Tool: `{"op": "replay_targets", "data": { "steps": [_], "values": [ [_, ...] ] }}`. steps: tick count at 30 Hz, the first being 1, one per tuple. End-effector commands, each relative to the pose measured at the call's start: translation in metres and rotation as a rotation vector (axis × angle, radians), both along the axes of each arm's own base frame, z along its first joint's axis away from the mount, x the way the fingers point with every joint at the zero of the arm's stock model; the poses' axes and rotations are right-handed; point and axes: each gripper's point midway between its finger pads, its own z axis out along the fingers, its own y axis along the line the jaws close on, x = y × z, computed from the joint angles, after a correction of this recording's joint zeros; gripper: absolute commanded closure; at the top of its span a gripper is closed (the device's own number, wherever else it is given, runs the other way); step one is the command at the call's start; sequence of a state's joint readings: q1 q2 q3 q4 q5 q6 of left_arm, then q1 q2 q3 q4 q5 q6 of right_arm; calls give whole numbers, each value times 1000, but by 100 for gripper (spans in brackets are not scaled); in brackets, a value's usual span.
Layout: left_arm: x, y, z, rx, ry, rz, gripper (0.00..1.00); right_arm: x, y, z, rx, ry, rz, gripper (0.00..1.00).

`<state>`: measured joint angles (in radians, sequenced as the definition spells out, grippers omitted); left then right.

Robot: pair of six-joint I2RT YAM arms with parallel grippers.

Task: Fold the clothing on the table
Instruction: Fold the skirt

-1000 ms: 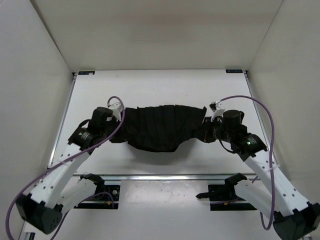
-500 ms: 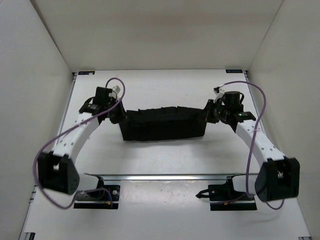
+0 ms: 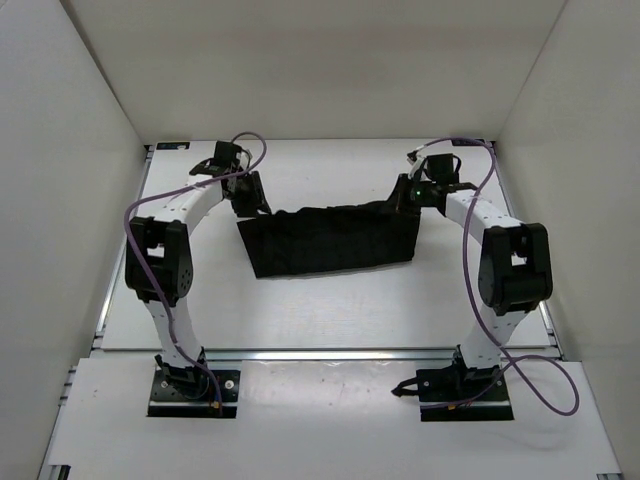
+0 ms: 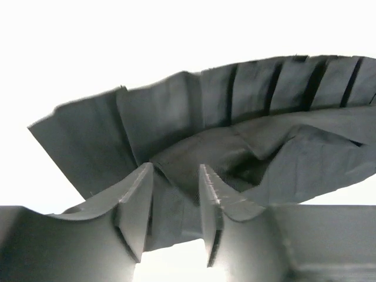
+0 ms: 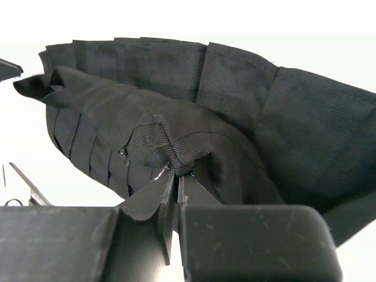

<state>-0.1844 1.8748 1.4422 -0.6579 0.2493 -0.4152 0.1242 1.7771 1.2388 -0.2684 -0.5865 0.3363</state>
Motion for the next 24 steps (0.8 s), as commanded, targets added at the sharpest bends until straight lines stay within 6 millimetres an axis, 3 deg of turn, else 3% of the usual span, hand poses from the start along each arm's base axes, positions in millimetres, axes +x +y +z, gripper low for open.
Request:
{"op": "replay_targets", "data": {
  "steps": [1, 3, 7, 9, 10, 11, 12, 13, 14, 17, 18, 22, 24],
  "values": [
    [20, -6, 14, 25, -42, -19, 51, 18, -8, 10, -11, -41, -4, 99],
    [19, -8, 8, 31, -23, -24, 44, 9, -5, 3, -18, -8, 16, 90],
    [11, 0, 8, 38, -43, -1, 36, -8, -8, -12, -22, 37, 5, 93],
    [9, 5, 11, 36, -57, 10, 31, -13, -7, -5, -6, 18, 1, 90],
    [7, 7, 15, 37, -69, 12, 27, -17, -6, -8, 8, 31, -6, 67],
    [4, 9, 14, 47, -62, 16, 22, -21, -11, -8, 23, 42, -17, 52],
    [3, 13, 19, 54, -71, 18, 19, -21, -16, -5, 21, 31, -29, 44],
    [2, 12, 24, 59, -87, 7, 17, -20, -16, 2, 39, 13, -20, 22],
    [-3, 9, 29, 62, -99, -5, 14, -18, -22, 5, 44, 11, -47, 13],
    [-9, 10, 38, 66, -121, -2, 10, -19, -26, 23, 46, -50, -36, 9],
    [-12, 4, 45, 55, -138, -16, 12, -18, -28, 35, 48, -96, -41, 9],
    [-23, -16, 67, -1, -231, -48, 25, -23, -23, 35, -20, -149, -10, 14],
    [-33, -33, 61, -9, -250, -78, 51, -23, -20, 21, -104, -151, 18, 19]
  ]
}}
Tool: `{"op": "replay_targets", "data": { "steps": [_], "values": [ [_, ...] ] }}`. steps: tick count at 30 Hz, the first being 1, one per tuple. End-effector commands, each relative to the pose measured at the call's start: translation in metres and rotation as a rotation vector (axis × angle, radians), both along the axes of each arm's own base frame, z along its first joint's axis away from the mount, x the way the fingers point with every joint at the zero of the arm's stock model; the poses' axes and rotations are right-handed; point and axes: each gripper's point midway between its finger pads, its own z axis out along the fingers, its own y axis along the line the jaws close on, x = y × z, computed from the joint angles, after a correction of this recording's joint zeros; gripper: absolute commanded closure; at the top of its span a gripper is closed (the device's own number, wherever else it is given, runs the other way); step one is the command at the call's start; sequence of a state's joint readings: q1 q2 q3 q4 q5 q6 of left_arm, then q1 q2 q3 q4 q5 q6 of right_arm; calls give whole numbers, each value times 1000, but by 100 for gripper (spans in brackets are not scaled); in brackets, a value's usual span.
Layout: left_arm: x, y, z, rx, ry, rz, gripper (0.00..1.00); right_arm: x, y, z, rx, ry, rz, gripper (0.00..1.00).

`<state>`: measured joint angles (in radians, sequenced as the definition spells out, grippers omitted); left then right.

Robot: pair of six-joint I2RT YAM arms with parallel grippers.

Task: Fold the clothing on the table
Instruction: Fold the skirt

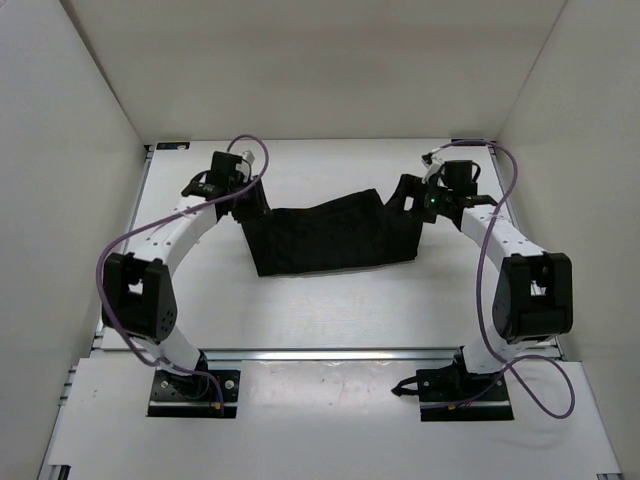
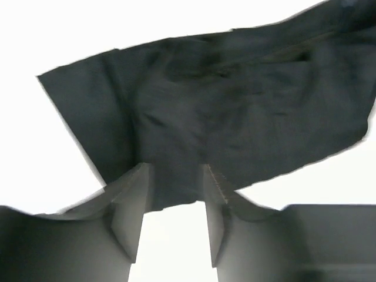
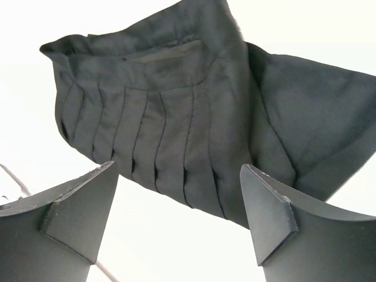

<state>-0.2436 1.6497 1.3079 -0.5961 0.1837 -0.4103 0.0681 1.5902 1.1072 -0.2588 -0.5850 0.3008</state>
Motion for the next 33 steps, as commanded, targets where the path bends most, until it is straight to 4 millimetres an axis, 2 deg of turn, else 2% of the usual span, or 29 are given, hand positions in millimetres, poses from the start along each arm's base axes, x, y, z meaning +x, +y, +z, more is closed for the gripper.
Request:
{"op": "replay_targets", "data": {
  "steps": [1, 2, 3, 4, 6, 9, 11, 12, 14, 15, 16, 18, 19, 22, 26, 27, 29, 30, 32, 33],
  "values": [
    [-10, -33, 16, -41, -99, -62, 58, 0, 11, -12, -115, -43, 61, 19],
    [-12, -36, 6, -49, -82, -62, 80, -2, 15, -25, -154, -29, 90, 21],
    [-17, -43, -2, -54, -60, -82, 92, -2, 16, -27, -177, -37, 105, 23],
    [-22, -47, -10, -55, -43, -91, 100, -3, 17, -37, -192, -10, 114, 24],
    [-29, -55, -26, -52, -4, -114, 100, -6, 18, -48, -222, 10, 132, 26],
    [-39, -54, -42, -26, 36, -107, 100, -8, 12, -59, -267, 35, 119, 26],
    [-43, -50, -55, -19, 61, -88, 100, -6, 5, -62, -292, 34, 99, 32],
    [-48, -47, -65, -8, 91, -82, 100, -5, 1, -65, -304, 37, 88, 41],
    [-46, -38, -74, 1, 128, -58, 100, -4, -9, -74, -309, 68, 61, 57],
    [-50, -40, -78, 4, 151, -62, 100, -4, -12, -76, -300, 80, 58, 69],
    [-46, -36, -81, 20, 154, -51, 100, -2, -15, -78, -296, 90, 52, 77],
    [-50, -35, -89, 53, 183, -49, 100, -6, -18, -90, -316, 147, 52, 86],
    [-53, -34, -95, 69, 207, -44, 100, -5, -17, -90, -324, 150, 53, 92],
    [-53, -30, -103, 110, 241, -30, 100, -12, -25, -111, -401, 221, 53, 100],
    [-55, -28, -107, 107, 262, -26, 100, -19, -28, -115, -382, 271, 57, 97],
    [-53, -27, -105, 111, 254, -26, 100, -14, -28, -107, -370, 249, 46, 94],
    [-53, -27, -105, 115, 251, -22, 100, -15, -31, -102, -355, 236, 22, 78],
    [-55, -27, -107, 115, 257, -22, 100, -12, -33, -96, -349, 217, 10, 77],
    [-57, -28, -110, 119, 267, -27, 100, -8, -37, -86, -336, 188, -6, 68],
    [-60, -27, -111, 115, 279, -25, 100, -9, -40, -88, -333, 200, -15, 62]
  ]
}}
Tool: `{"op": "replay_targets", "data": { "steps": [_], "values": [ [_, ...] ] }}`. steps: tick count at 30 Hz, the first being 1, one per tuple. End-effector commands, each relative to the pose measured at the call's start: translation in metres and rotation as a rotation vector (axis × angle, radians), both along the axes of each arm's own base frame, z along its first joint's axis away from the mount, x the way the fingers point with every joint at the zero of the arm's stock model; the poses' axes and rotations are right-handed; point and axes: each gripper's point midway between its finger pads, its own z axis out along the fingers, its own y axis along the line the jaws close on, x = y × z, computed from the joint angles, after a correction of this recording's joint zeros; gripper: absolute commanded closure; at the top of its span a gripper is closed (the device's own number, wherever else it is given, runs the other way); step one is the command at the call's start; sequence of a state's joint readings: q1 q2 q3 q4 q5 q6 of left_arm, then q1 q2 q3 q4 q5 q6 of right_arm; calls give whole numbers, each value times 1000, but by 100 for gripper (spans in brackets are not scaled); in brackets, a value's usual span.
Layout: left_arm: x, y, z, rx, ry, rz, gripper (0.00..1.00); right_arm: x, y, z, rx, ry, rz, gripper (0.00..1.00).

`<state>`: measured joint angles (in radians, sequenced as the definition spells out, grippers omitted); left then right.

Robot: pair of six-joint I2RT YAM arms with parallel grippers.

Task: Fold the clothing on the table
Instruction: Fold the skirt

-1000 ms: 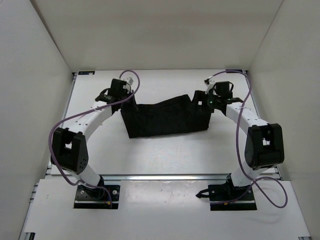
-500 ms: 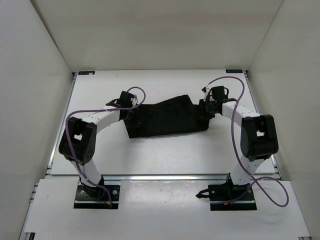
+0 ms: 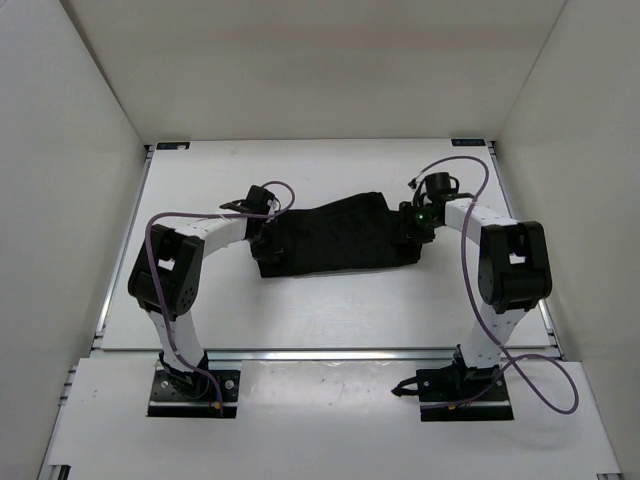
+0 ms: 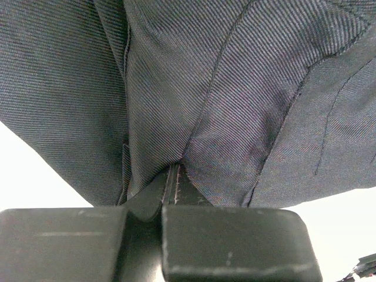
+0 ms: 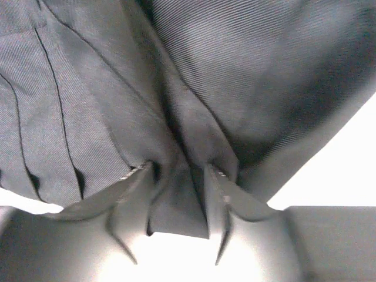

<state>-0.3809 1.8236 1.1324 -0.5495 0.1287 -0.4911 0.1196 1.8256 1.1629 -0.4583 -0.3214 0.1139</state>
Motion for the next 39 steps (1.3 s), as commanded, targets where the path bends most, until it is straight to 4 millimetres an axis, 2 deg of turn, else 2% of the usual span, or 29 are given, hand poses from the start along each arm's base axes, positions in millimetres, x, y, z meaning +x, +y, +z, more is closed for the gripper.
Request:
{"op": "replay_targets", "data": {
  "steps": [1, 2, 4, 6, 8, 11, 12, 13, 14, 15, 17, 23, 25, 26, 29, 30, 32, 33, 35, 38, 39],
  "values": [
    [5, 3, 10, 21, -23, 7, 100, 10, -15, 26, 4, -74, -48, 60],
    [5, 1, 10, 13, -29, 2, 100, 8, -16, 29, 18, -77, -41, 59],
    [3, 4, 9, 4, -23, 8, 100, 8, -17, 33, 24, -92, -47, 51],
    [4, 4, 10, -3, -29, 8, 100, 0, -17, 25, 12, -80, -52, 40],
    [5, 5, 9, -8, -26, 5, 100, -7, -12, 17, 27, -66, -37, 41],
    [2, 5, 7, -7, -9, 1, 100, -13, -4, 8, 54, -31, -21, 50],
    [4, 9, 7, 1, -16, 8, 100, -13, -2, 5, 52, -25, -17, 63],
    [3, 4, 7, -6, -13, -8, 100, -14, 2, 4, 56, -22, -11, 77],
    [2, 8, 5, 3, -5, -1, 100, -16, 4, -1, 52, -7, -9, 84],
    [2, 7, 4, 1, -3, -2, 100, -16, 3, -2, 50, -1, -13, 98],
    [1, 10, 2, 11, 5, -4, 100, -16, -1, -4, 35, 17, -39, 100],
    [0, 21, 0, 36, 18, 14, 100, -19, -44, 7, 5, 19, -190, 100],
    [3, 22, 1, 35, 8, 15, 100, -18, -43, 15, 28, 4, -194, 100],
    [1, 21, 2, 27, 16, 13, 100, -21, -52, 15, 35, 22, -226, 92],
    [8, 14, 11, 10, -6, -8, 100, -12, -52, 27, 57, -18, -229, 66],
    [8, 10, 12, 3, -10, -20, 100, -9, -51, 34, 73, -34, -234, 55],
    [11, 6, 14, 2, -18, -28, 100, -5, -53, 39, 83, -49, -241, 41],
    [11, 4, 16, -6, -20, -35, 100, -6, -51, 42, 96, -47, -243, 29],
    [10, 1, 17, -12, -19, -37, 100, -7, -51, 38, 95, -50, -246, 17],
    [12, 1, 19, -15, -31, -37, 100, -6, -46, 32, 127, -43, -229, 15],
    [14, -1, 26, -30, -43, -36, 100, -7, -41, 30, 149, -35, -222, 14]
  ]
}}
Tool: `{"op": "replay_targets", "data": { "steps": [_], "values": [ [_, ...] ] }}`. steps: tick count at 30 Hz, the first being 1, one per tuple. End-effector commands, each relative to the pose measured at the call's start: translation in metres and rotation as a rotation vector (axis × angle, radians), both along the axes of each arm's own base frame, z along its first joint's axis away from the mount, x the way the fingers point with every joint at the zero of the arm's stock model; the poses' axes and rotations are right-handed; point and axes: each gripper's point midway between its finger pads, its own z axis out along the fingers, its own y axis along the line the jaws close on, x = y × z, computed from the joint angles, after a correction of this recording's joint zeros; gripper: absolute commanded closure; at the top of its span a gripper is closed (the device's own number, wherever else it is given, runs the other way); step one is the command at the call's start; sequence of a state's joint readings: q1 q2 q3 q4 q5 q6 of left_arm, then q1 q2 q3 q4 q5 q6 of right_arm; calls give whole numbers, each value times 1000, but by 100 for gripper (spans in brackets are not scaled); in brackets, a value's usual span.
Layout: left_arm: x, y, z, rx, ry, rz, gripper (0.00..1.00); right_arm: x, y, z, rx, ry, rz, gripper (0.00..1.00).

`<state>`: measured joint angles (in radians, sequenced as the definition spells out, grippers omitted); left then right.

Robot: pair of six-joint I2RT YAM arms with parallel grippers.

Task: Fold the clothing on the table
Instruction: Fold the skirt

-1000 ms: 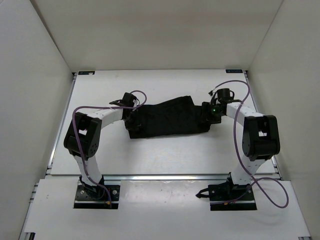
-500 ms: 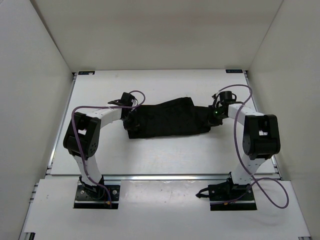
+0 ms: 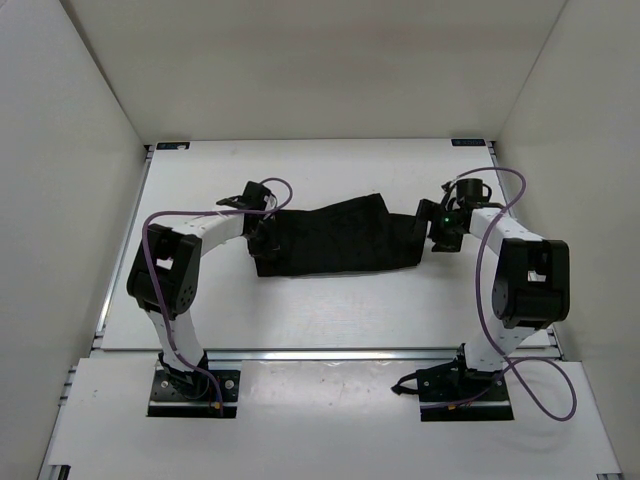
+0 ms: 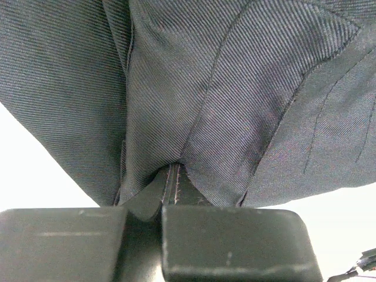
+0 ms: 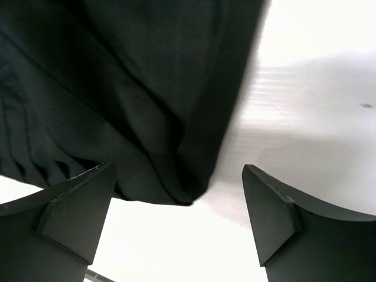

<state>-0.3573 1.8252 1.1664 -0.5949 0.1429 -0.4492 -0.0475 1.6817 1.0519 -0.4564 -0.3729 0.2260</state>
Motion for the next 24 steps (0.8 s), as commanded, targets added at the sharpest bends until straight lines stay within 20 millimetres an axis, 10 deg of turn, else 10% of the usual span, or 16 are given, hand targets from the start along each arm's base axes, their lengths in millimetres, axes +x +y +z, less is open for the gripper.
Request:
{"op": "replay_targets", "data": {
  "steps": [1, 7, 15, 21, 24],
  "values": [
    [14, -3, 21, -21, -65, -6, 100, 5, 13, 5, 73, -41, 26, 14],
    [35, 13, 39, 21, -176, 60, 100, 16, 28, -4, 61, -53, 78, 15],
    [24, 10, 5, 82, -89, 32, 100, 18, 41, -19, 26, -9, 137, 35],
    [17, 2, -11, 91, -39, 10, 100, 17, 42, -15, 57, -13, 122, 99],
    [14, 0, -20, 103, -16, 12, 100, 23, 30, -2, 62, -44, 89, 100]
  ]
}}
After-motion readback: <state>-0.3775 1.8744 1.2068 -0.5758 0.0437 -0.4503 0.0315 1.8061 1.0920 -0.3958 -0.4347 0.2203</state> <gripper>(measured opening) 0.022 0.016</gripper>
